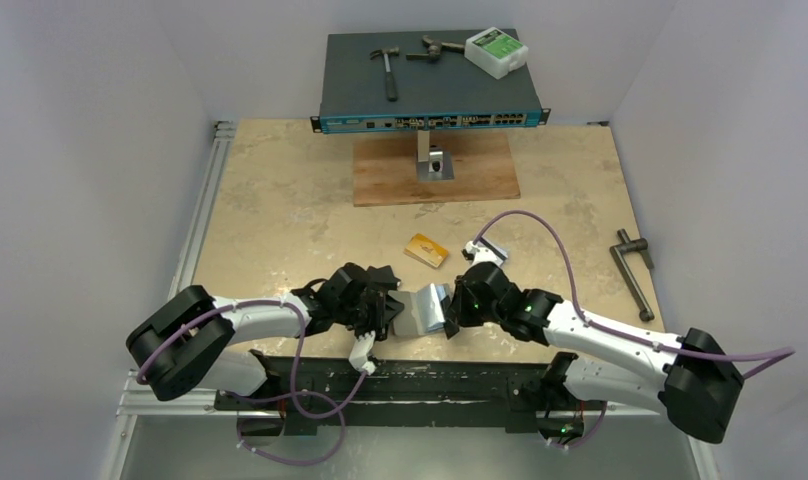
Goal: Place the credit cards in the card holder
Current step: Insert the credit card into the card holder.
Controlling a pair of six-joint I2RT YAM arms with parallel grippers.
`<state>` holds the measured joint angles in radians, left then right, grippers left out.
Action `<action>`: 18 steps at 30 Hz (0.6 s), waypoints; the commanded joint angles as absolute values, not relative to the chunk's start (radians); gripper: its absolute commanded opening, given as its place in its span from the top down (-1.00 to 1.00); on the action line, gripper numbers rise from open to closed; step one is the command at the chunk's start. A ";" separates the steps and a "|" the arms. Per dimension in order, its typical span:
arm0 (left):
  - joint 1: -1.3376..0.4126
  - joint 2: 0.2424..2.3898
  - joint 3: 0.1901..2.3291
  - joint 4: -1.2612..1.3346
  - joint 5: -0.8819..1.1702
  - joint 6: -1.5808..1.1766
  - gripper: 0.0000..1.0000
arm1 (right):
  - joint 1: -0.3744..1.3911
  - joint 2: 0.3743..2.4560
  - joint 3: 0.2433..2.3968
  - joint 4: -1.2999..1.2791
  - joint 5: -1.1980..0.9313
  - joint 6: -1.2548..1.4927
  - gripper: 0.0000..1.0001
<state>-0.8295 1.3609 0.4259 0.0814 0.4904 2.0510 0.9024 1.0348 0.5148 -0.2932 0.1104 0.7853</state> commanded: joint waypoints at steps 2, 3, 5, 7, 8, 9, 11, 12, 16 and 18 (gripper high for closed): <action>-0.822 1.339 0.413 0.095 0.512 2.268 0.67 | 0.902 1.062 0.509 -0.218 0.097 0.768 1.00; -0.822 1.338 0.413 0.100 0.513 2.264 0.66 | 0.902 1.070 0.509 -0.205 0.088 0.768 1.00; -0.822 1.335 0.409 0.117 0.515 2.252 0.52 | 0.902 1.080 0.507 -0.174 0.068 0.775 1.00; -0.822 1.334 0.403 0.144 0.517 2.237 0.36 | 0.903 1.085 0.503 -0.137 0.048 0.782 1.00; -0.822 1.330 0.399 0.152 0.517 2.229 0.22 | 0.903 1.087 0.502 -0.122 0.040 0.785 1.00; -0.822 1.328 0.394 0.161 0.517 2.223 0.01 | 0.906 1.090 0.499 -0.111 0.032 0.786 1.00; -0.822 1.324 0.379 0.189 0.518 2.205 -0.37 | 0.912 1.093 0.500 -0.093 0.024 0.787 1.00; -0.822 1.319 0.373 0.203 0.521 2.194 -0.78 | 0.915 1.098 0.500 -0.090 0.022 0.786 1.00; -0.822 1.297 0.339 0.261 0.517 2.136 -1.00 | 0.920 1.107 0.501 -0.062 0.006 0.778 1.00; -0.822 1.282 0.326 0.283 0.499 2.093 -1.00 | 0.920 1.114 0.502 -0.046 0.003 0.773 1.00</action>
